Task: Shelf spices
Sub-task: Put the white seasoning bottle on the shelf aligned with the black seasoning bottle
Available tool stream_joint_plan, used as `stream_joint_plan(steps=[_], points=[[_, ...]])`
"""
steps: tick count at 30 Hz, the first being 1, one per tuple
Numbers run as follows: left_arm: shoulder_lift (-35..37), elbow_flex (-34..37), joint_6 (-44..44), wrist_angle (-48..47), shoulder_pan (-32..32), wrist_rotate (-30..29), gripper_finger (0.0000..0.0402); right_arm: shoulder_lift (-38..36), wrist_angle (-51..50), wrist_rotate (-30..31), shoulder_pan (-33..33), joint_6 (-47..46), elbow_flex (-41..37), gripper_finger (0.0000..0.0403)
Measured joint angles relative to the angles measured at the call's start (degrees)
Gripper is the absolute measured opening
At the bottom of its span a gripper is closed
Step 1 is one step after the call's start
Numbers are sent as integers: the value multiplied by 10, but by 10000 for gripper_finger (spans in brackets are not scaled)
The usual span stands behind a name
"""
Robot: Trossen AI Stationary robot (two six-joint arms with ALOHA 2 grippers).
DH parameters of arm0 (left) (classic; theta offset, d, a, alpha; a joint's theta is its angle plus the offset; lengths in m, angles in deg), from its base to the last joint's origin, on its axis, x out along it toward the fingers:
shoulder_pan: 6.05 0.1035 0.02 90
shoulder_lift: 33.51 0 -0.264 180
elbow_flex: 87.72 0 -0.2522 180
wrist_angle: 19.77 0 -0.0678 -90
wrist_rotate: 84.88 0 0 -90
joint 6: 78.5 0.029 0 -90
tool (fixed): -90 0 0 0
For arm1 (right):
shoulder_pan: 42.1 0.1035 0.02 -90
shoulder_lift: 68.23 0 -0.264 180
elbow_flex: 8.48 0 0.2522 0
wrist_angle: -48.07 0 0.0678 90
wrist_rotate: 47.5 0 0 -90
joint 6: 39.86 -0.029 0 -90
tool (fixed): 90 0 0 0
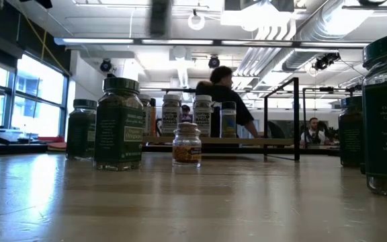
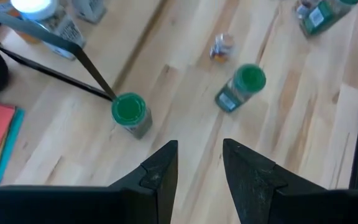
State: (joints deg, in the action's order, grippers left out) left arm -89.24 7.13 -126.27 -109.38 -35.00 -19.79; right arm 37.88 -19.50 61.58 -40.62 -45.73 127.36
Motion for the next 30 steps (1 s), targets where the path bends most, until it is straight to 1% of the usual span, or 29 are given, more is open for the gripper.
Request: stream_joint_plan(steps=[2,4,7,10,14,18,20,22,24,28,30], points=[[5,0,-1,1,-2,-11,121,-35,-57,-9,-17,10,-9,193],[6,0,-1,2,-4,-23,121,-65,-95,-29,-36,21,-39,193],[6,0,5,2,-4,-37,121,-115,-95,-91,-67,26,-125,193],[6,0,9,2,-4,-39,121,-171,-28,-140,-98,46,-249,193],[6,0,-6,2,-4,-39,121,-216,126,-179,-143,63,-413,193],[7,0,-15,3,-3,-33,121,-232,258,-258,-203,64,-517,193],[7,0,-18,6,-2,-22,121,-226,281,-288,-231,65,-549,193],[7,0,-33,13,5,-13,121,-222,289,-302,-254,81,-564,193],[8,1,-48,20,12,-10,121,-219,309,-316,-274,108,-566,193],[11,1,-56,50,30,-13,121,-198,310,-359,-302,141,-568,193],[14,1,-51,73,44,-13,121,-189,313,-366,-309,156,-568,193]])
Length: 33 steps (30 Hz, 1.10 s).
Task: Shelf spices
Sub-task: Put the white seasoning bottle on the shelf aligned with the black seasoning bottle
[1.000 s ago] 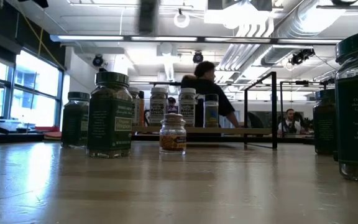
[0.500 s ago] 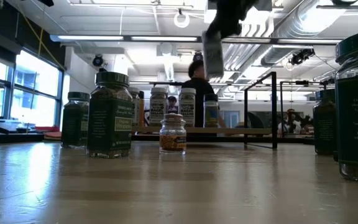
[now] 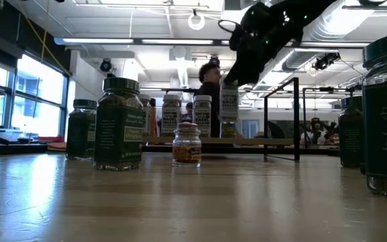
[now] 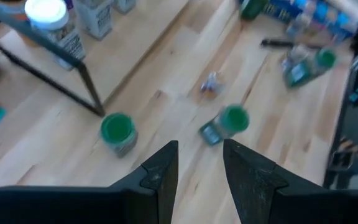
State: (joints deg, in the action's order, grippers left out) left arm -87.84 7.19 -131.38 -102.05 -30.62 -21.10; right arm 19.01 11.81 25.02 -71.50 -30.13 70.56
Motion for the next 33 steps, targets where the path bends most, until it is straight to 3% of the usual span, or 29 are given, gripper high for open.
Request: stream_joint_plan(steps=[12,33], points=[[12,0,26,58,67,0,121,36,-2,-10,-10,43,1,199],[12,0,30,58,76,5,121,36,-3,10,-18,58,1,223]])
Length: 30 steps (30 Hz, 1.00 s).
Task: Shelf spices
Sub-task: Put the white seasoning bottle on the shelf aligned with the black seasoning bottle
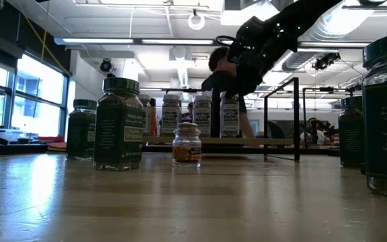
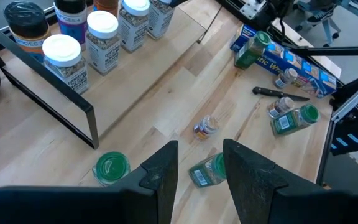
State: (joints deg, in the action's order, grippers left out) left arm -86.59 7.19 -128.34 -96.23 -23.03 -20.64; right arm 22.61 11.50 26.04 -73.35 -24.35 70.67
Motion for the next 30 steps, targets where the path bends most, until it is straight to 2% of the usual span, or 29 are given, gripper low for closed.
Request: stream_joint_plan(steps=[7,16,25,30], points=[[0,0,0,0,0,0,121,0,3,0,0,15,0,232],[0,0,-1,0,0,1,121,-1,-1,0,0,15,4,279],[0,0,-10,1,0,3,121,-3,-62,1,14,29,84,284],[0,0,-10,1,0,11,121,-3,-157,63,41,45,153,284]])
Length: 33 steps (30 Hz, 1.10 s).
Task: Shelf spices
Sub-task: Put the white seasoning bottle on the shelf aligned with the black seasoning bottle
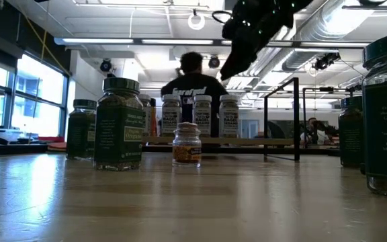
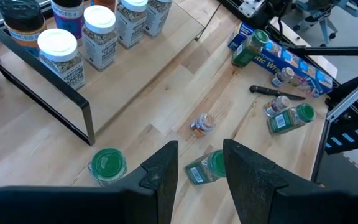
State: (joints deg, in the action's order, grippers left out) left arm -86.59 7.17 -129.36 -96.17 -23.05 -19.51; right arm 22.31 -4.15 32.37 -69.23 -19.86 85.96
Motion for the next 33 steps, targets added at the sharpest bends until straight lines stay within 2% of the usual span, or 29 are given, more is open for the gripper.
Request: stream_joint_plan(steps=[5,11,16,22,25,29,33], points=[[0,0,-1,0,0,1,121,0,-80,10,33,-21,54,274],[0,0,-2,0,0,1,121,0,-127,2,89,-35,23,234],[0,0,-2,0,0,-5,121,0,-59,9,112,-82,-45,185],[0,0,-1,0,1,-7,121,0,45,54,100,-137,-121,117],[0,0,-5,0,1,-5,121,1,80,57,92,-141,-138,91],[0,0,-9,0,1,-3,121,1,99,57,79,-139,-151,70],[0,0,-15,0,1,-2,121,8,103,57,68,-140,-152,67]])
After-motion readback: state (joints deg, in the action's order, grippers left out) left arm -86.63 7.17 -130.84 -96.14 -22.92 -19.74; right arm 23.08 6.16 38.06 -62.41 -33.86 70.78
